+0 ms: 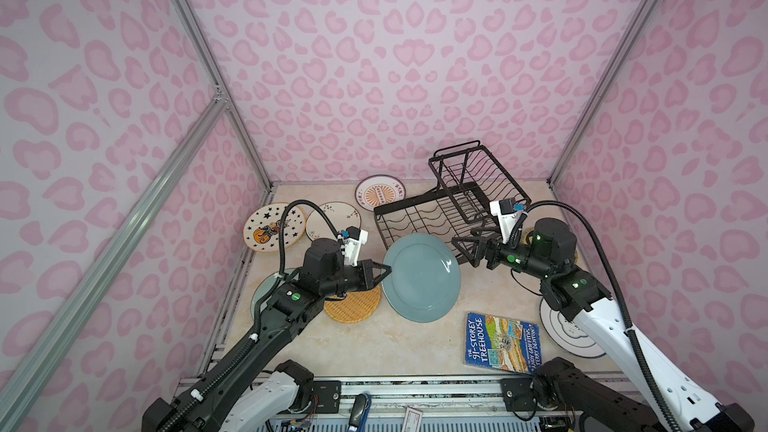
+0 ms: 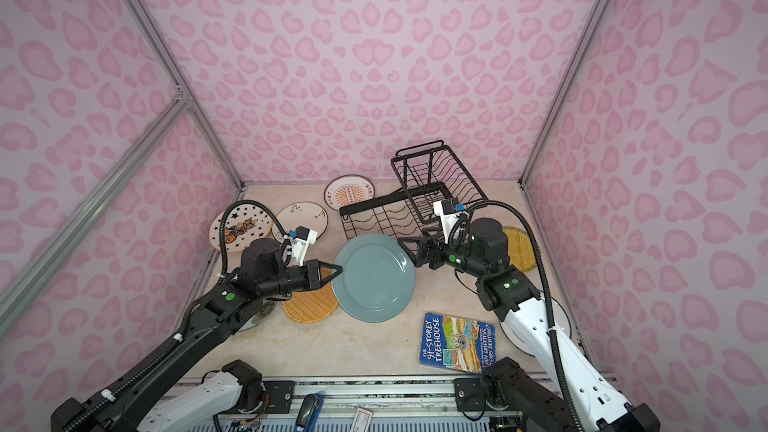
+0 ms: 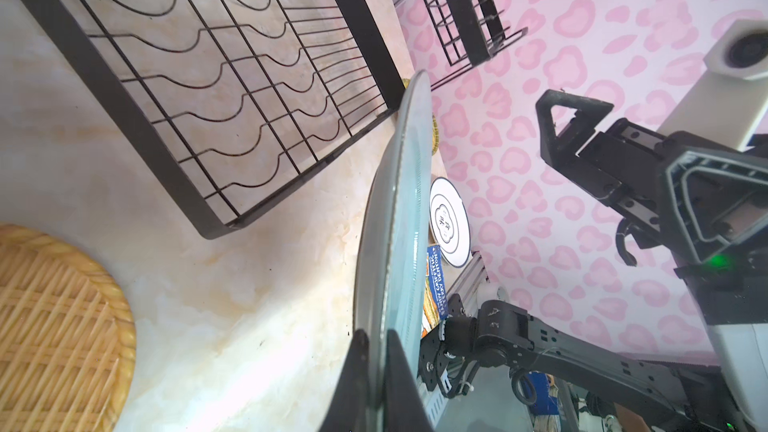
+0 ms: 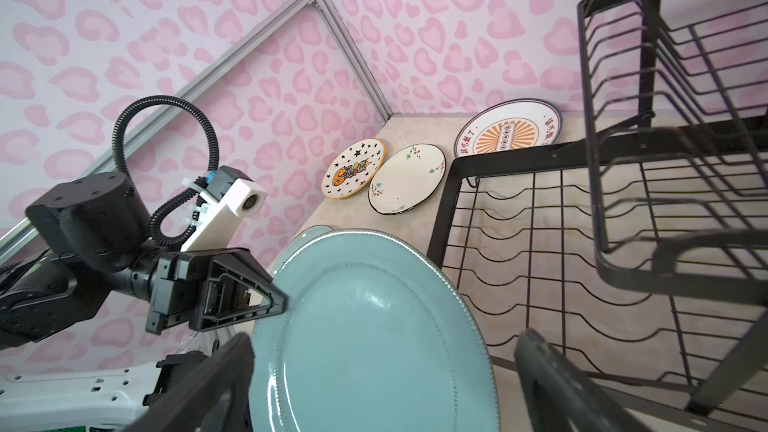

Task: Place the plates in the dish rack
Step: 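Lift the teal plate upright with the left gripper toward the right gripper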

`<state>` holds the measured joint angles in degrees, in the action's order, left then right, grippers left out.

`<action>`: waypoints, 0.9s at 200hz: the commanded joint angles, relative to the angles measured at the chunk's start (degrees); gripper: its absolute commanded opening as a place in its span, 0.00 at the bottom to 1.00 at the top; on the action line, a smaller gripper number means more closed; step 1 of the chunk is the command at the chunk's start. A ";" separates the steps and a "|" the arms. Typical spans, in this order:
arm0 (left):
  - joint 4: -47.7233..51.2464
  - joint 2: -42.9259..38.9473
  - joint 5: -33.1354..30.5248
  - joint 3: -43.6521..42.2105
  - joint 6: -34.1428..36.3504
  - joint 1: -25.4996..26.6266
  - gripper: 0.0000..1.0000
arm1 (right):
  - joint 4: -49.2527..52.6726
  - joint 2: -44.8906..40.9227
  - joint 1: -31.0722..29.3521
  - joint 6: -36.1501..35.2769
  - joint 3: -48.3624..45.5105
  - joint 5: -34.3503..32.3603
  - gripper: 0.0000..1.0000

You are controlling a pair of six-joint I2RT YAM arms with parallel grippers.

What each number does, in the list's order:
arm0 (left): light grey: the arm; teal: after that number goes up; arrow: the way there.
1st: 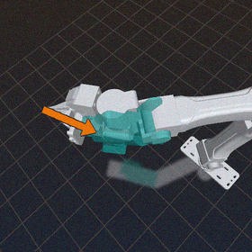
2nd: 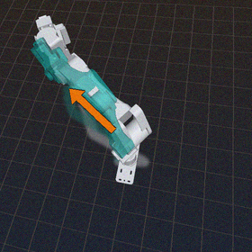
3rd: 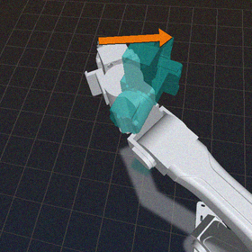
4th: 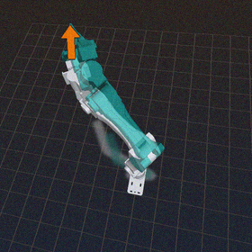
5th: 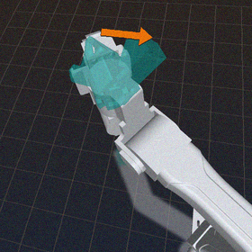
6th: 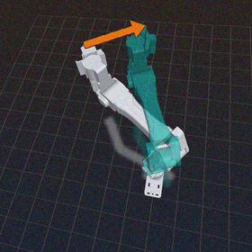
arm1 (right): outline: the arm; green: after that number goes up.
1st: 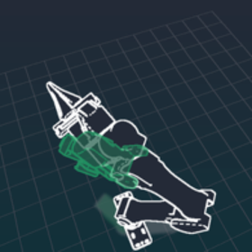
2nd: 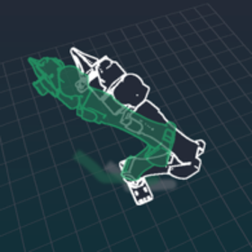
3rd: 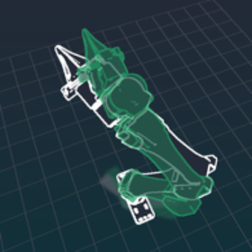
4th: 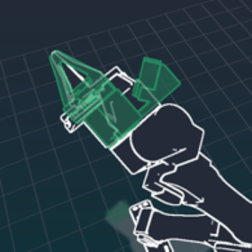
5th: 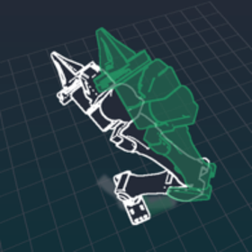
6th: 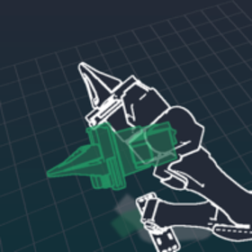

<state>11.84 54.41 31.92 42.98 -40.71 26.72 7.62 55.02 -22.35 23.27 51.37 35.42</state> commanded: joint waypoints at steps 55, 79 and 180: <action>-18.20 -0.71 19.08 1.74 -6.65 -16.85 0.04 | 0.34 8.25 0.02 3.40 7.85 2.76 0.98; -25.75 -0.84 22.98 0.18 -11.67 -21.02 0.04 | -0.41 11.80 -0.31 4.65 10.31 4.06 0.98; -38.22 -0.22 29.20 -1.06 -16.60 -23.73 0.04 | 0.63 24.15 -3.74 2.15 20.73 8.80 0.92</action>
<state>-17.65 54.37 58.57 42.09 -55.35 3.05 8.62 77.52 -25.93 27.09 70.83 42.24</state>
